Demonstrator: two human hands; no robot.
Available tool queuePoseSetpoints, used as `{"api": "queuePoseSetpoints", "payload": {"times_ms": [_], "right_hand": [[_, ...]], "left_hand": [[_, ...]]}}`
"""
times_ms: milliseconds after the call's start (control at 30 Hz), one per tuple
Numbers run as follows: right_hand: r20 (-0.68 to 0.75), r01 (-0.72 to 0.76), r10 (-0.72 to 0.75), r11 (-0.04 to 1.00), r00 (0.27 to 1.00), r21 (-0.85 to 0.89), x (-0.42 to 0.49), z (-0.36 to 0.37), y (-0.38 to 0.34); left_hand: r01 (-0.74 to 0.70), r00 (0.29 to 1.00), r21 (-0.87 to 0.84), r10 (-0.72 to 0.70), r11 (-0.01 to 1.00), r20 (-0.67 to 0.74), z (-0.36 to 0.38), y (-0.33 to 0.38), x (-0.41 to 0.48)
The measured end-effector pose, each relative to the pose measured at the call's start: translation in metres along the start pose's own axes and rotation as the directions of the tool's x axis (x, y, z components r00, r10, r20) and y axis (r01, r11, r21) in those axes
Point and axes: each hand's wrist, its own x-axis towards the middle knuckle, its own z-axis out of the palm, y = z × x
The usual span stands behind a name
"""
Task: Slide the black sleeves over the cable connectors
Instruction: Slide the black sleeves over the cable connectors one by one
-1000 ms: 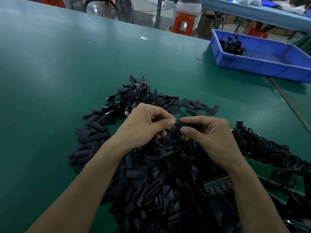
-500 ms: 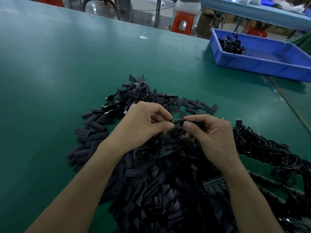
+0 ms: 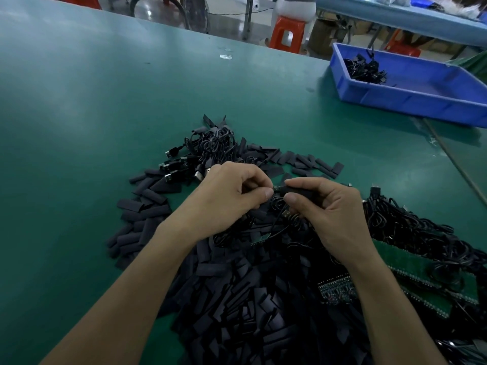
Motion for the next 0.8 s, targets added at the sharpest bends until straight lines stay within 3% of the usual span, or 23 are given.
{"api": "queuePoseSetpoints", "payload": {"times_ms": [300,500,800], "right_hand": [[-0.071,0.025,-0.028,0.999,0.997,-0.034,-0.0025,0.0052,0.0067],[-0.030,0.020,-0.019,0.999,0.999,0.032,-0.0003,0.0040,0.0023],[-0.048,0.031,-0.032,0.999,0.998,-0.029,0.0010,0.0025,0.0037]], "left_hand": [[0.102,0.995,-0.167,-0.098,0.981,0.029,0.0055,-0.0032,0.0016],[0.093,0.996,-0.201,-0.088,0.975,0.034,0.0043,-0.0037,0.0016],[0.083,0.997,-0.225,-0.079,0.971,0.025,0.0089,-0.0063,0.0030]]}}
